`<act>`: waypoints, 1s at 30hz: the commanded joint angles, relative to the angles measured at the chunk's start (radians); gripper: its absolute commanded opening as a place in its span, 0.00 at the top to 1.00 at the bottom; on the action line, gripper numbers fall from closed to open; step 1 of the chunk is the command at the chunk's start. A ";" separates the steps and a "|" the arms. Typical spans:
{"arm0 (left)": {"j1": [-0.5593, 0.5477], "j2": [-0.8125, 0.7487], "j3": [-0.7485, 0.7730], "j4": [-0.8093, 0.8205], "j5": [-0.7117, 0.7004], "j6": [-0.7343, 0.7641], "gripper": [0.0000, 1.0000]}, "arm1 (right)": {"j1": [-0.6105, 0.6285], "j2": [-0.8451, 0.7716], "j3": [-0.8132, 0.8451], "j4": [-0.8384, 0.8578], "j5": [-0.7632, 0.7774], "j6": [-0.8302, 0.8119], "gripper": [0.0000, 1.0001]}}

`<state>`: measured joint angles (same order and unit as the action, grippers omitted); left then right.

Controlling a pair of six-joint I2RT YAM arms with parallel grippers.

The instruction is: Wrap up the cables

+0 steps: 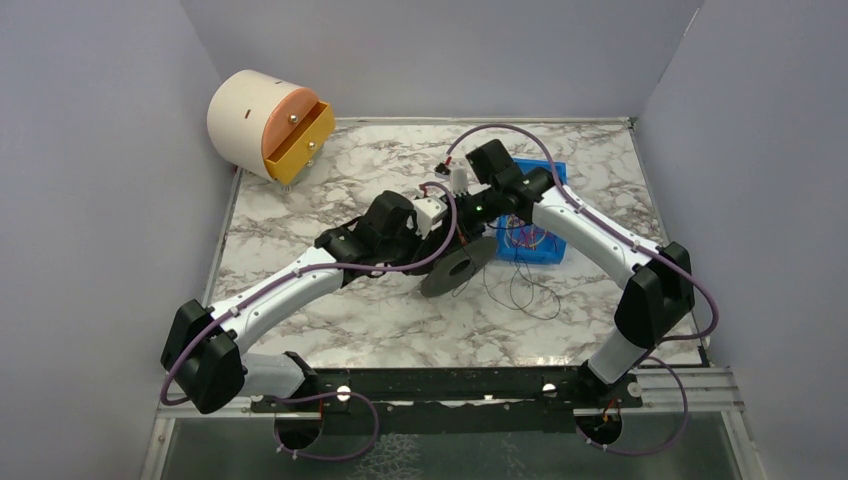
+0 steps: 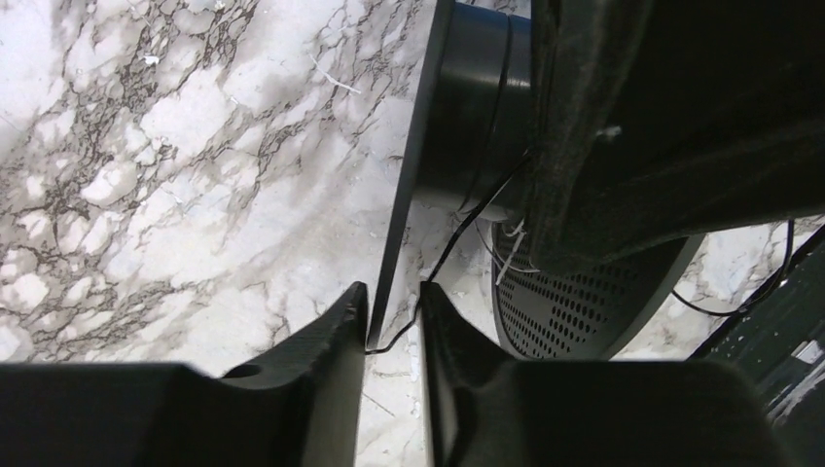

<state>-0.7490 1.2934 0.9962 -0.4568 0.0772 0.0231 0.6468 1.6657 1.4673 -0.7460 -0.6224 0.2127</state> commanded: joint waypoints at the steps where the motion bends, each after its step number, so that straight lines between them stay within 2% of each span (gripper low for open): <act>1: 0.002 -0.003 0.011 0.023 0.005 -0.002 0.81 | 0.002 -0.032 -0.016 0.027 -0.015 0.014 0.99; 3: 0.003 -0.007 0.008 0.023 0.009 -0.002 0.98 | 0.002 -0.033 -0.020 0.033 -0.009 0.018 0.99; 4: 0.002 -0.010 0.006 0.023 0.011 -0.003 1.00 | 0.002 -0.031 -0.023 0.038 -0.006 0.022 0.99; 14: 0.003 -0.080 -0.038 0.052 0.014 -0.013 1.00 | 0.002 -0.041 -0.023 0.054 0.126 0.042 0.99; 17: 0.002 -0.098 -0.051 0.058 0.012 -0.018 1.00 | 0.001 -0.057 -0.022 0.045 0.206 0.027 0.91; 24: 0.003 -0.124 -0.065 0.059 0.003 -0.031 1.00 | 0.002 -0.111 -0.039 0.044 0.410 -0.022 0.81; 30: 0.002 -0.171 -0.080 0.062 0.003 -0.043 1.00 | 0.002 -0.152 -0.081 0.059 0.577 -0.062 0.79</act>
<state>-0.7521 1.1851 0.9169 -0.4465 0.0845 -0.0006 0.6529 1.5490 1.4132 -0.7036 -0.2241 0.1940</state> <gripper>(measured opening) 0.028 0.208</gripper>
